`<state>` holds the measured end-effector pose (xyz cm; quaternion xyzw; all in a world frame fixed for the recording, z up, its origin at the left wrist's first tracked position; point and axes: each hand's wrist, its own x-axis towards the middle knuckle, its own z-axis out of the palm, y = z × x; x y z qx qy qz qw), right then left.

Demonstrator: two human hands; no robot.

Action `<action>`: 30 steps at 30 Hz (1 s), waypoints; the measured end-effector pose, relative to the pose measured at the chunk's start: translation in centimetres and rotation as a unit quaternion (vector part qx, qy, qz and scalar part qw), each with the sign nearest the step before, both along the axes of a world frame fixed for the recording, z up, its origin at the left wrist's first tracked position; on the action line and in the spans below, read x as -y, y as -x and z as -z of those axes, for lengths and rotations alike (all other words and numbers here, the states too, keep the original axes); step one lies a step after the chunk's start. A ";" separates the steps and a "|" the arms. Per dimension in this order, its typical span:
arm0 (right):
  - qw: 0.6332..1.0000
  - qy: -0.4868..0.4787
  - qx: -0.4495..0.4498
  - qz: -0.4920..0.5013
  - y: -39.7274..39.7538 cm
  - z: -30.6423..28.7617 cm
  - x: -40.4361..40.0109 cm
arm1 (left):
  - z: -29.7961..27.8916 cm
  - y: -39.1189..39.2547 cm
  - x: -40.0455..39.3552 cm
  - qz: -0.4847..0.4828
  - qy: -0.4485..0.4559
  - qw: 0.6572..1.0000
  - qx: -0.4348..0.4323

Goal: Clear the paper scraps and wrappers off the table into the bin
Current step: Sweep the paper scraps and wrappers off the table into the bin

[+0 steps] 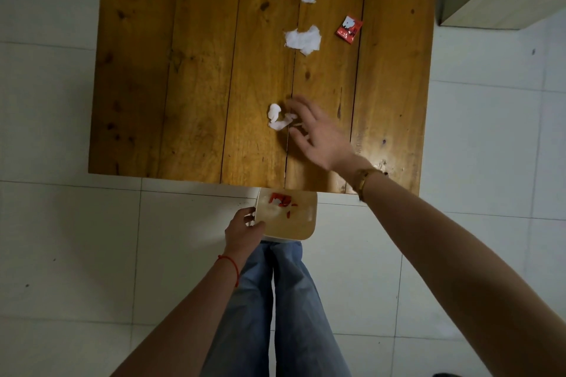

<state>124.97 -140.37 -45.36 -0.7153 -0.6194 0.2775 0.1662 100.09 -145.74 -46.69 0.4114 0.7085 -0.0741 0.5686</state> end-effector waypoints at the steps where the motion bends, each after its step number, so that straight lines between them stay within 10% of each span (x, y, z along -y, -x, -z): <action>1: 1.000 -0.001 0.009 0.006 -0.5 0.0 -0.9 | 0.1 0.0 -0.1 -0.003 -0.002 1.000 0.001; 18: 0.975 0.092 -0.060 -0.193 8.0 0.2 11.2 | -0.7 0.9 0.8 -0.021 -0.012 1.000 0.002; 30: 0.995 0.103 -0.015 0.007 7.1 -1.2 13.2 | -2.9 2.1 1.9 -0.012 -0.017 1.000 0.000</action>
